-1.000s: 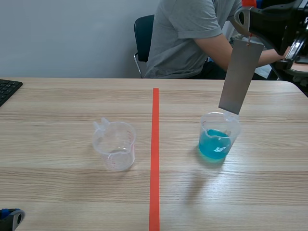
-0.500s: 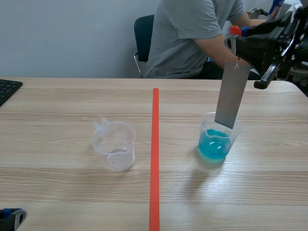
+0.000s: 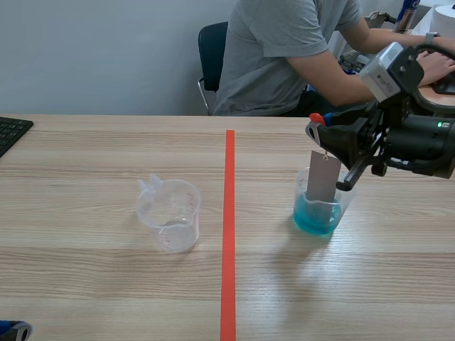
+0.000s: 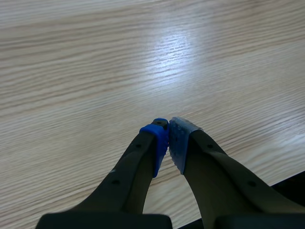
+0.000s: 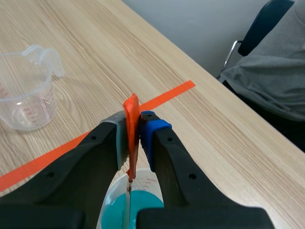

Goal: Do the redox reaction experiment.
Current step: 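Lower the plate into the blue solution, then hold the plate still in the solution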

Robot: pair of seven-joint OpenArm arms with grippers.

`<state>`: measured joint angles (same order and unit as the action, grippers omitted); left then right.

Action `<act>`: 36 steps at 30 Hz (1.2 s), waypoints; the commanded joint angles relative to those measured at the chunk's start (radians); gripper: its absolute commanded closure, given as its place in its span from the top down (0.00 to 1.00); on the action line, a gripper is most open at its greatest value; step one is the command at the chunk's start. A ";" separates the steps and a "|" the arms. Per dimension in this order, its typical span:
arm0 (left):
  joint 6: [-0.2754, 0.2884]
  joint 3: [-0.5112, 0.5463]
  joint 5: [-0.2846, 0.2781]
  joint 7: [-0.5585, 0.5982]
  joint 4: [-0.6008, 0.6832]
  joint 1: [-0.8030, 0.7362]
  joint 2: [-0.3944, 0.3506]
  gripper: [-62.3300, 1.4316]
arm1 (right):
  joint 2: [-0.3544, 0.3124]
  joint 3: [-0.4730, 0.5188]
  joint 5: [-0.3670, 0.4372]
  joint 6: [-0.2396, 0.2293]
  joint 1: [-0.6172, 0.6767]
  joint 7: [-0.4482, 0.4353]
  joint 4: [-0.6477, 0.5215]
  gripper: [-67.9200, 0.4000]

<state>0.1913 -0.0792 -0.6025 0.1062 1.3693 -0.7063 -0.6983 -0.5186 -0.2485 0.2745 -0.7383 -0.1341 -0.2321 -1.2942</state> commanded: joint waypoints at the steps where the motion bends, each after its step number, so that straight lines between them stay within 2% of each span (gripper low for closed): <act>1: 0.005 0.006 0.000 0.000 0.006 0.003 0.005 0.09 | -0.007 0.005 -0.009 -0.007 -0.034 -0.026 0.003 0.03; 7: 0.005 0.006 0.000 -0.003 0.006 0.003 0.005 0.09 | 0.015 0.005 -0.089 -0.007 -0.034 -0.052 0.040 0.03; 36: 0.005 0.006 0.000 -0.003 0.006 0.003 0.005 0.09 | 0.011 0.005 -0.089 -0.007 -0.035 -0.071 0.040 0.03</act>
<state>0.1928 -0.0792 -0.6029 0.0864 1.3685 -0.7059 -0.6983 -0.4908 -0.2504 0.1726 -0.7380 -0.1547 -0.2878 -1.2434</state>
